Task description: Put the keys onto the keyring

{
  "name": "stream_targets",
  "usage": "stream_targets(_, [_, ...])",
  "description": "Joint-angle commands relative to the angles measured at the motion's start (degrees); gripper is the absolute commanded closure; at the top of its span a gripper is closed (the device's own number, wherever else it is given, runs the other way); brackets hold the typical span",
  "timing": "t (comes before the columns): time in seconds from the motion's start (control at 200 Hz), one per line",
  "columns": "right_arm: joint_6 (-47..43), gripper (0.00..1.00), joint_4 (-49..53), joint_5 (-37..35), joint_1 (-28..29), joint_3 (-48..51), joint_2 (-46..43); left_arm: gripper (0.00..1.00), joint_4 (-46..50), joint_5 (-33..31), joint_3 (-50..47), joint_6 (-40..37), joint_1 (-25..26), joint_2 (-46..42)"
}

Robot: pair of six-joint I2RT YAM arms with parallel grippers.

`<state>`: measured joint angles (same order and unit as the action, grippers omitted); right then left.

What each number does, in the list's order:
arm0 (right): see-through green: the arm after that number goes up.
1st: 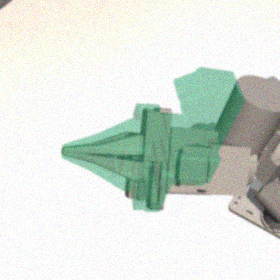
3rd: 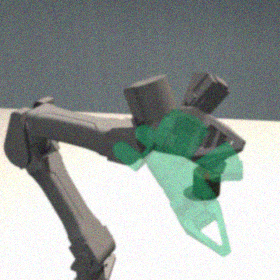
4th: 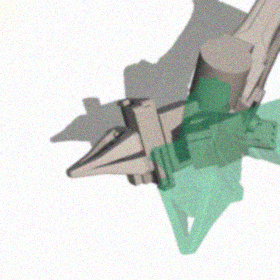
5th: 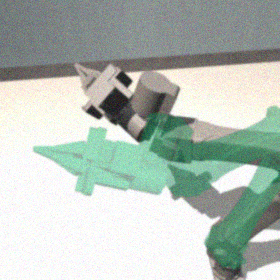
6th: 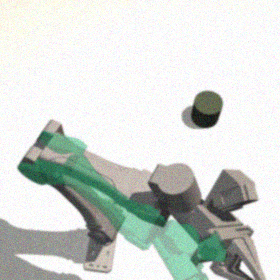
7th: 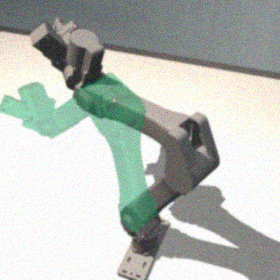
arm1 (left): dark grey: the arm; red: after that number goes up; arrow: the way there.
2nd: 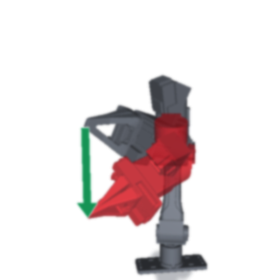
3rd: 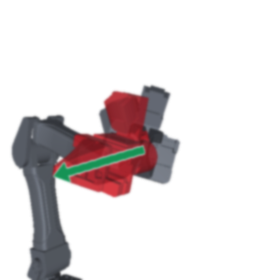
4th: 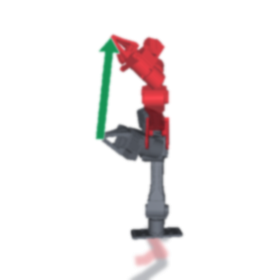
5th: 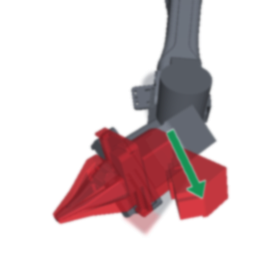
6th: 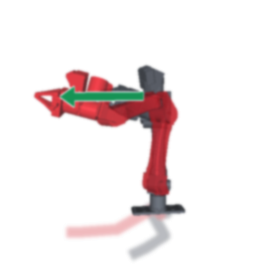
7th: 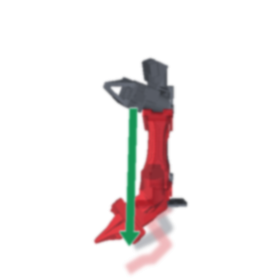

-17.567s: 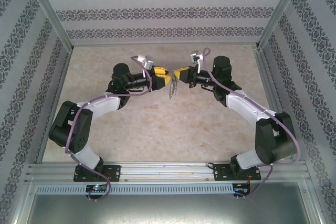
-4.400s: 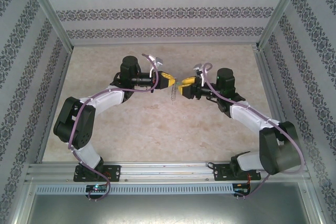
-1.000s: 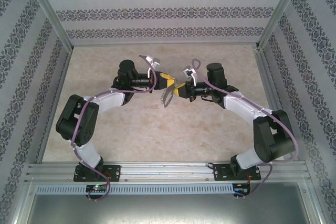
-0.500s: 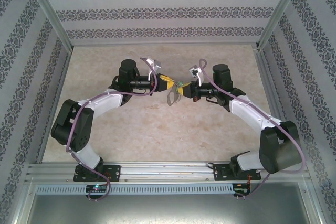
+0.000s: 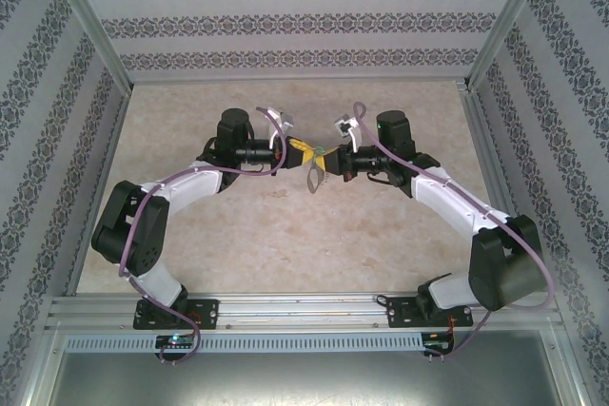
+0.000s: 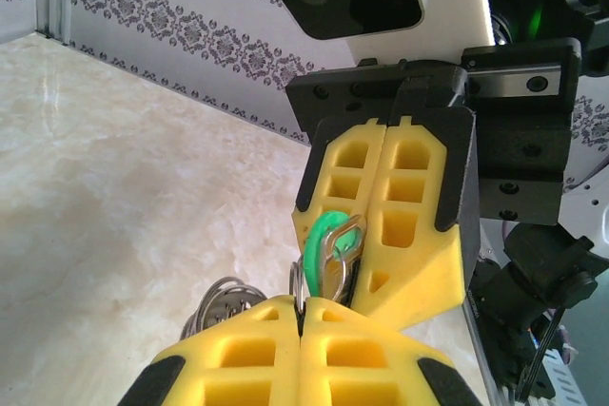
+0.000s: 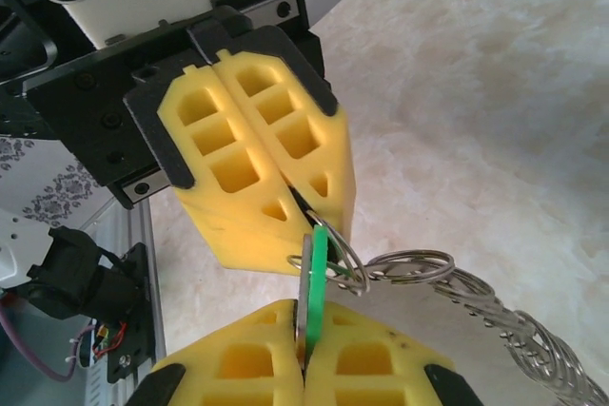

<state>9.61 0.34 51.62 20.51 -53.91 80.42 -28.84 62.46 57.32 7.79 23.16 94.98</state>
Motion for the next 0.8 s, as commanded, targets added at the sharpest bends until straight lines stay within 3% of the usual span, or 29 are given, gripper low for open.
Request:
stream_targets(0.0, [-2.38,1.00,1.99,-2.42,0.21,-1.12,0.24,1.00,0.10,1.09,0.21,-1.63,1.10,-2.58])
stream_targets(0.39, [-1.11,1.00,0.13,-3.81,-2.40,4.90,-0.50,1.00,-3.06,1.60,-0.10,0.47,1.01,-2.83])
stream_targets(0.794, [-1.49,1.00,-0.08,-4.50,5.09,0.69,4.14,1.00,-4.11,1.53,-0.54,1.17,1.04,-3.05])
